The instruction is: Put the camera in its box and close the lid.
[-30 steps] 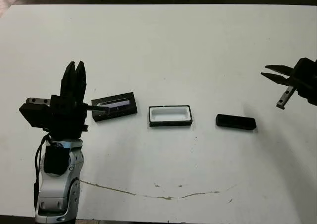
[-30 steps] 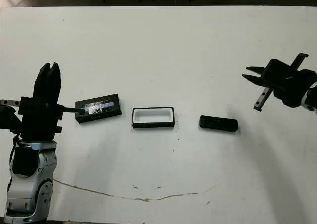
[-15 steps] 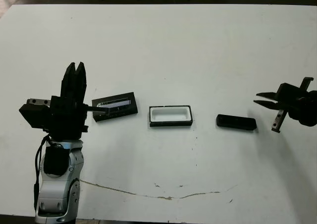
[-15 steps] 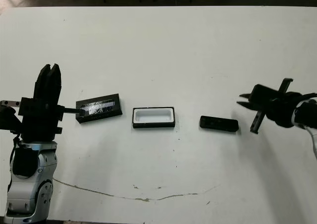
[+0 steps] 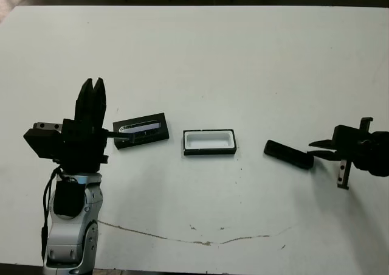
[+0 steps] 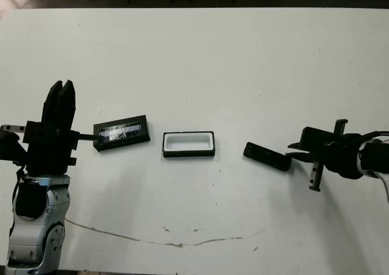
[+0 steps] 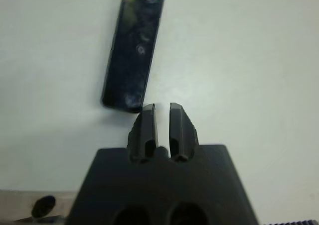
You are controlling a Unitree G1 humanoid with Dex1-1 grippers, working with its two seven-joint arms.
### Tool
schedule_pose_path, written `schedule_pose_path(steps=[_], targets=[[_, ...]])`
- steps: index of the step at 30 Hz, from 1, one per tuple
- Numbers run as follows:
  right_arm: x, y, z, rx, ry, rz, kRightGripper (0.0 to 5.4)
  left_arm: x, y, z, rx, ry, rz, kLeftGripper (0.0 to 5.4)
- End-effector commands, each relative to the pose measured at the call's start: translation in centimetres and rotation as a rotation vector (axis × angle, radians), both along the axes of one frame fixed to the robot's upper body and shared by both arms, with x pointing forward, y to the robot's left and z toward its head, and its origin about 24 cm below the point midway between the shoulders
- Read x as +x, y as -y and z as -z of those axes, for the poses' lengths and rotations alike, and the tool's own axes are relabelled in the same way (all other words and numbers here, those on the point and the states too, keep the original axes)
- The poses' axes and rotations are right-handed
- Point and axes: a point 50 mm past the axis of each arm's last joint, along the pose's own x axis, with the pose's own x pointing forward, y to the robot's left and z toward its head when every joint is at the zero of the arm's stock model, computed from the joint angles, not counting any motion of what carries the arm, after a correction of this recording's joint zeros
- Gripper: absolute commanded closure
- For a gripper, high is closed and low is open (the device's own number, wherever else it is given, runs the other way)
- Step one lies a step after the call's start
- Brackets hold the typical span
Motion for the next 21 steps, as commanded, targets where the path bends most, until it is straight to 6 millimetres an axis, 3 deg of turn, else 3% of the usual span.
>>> schedule_pose_path(steps=[1, 11, 16, 21], targets=[[-0.6, 0.3, 0.2, 0.001, -0.057, 0.007, 5.40, -0.1, -0.1, 0.6, 0.000, -0.041, -0.009, 5.38], [-1.4, -0.2, -0.2, 0.005, -0.066, -0.019, 5.40, 0.0, 0.1, 0.7, -0.012, -0.037, 0.004, 5.38], [-1.1, 0.3, -0.2, 0.039, 0.312, 0.208, 5.40, 0.1, 0.1, 0.8, -0.006, -0.032, 0.002, 5.38], [-1.0, 0.8, -0.9, 0.318, 0.603, 0.398, 5.40, -0.2, 0.2, 0.9, -0.020, -0.047, 0.000, 5.38]])
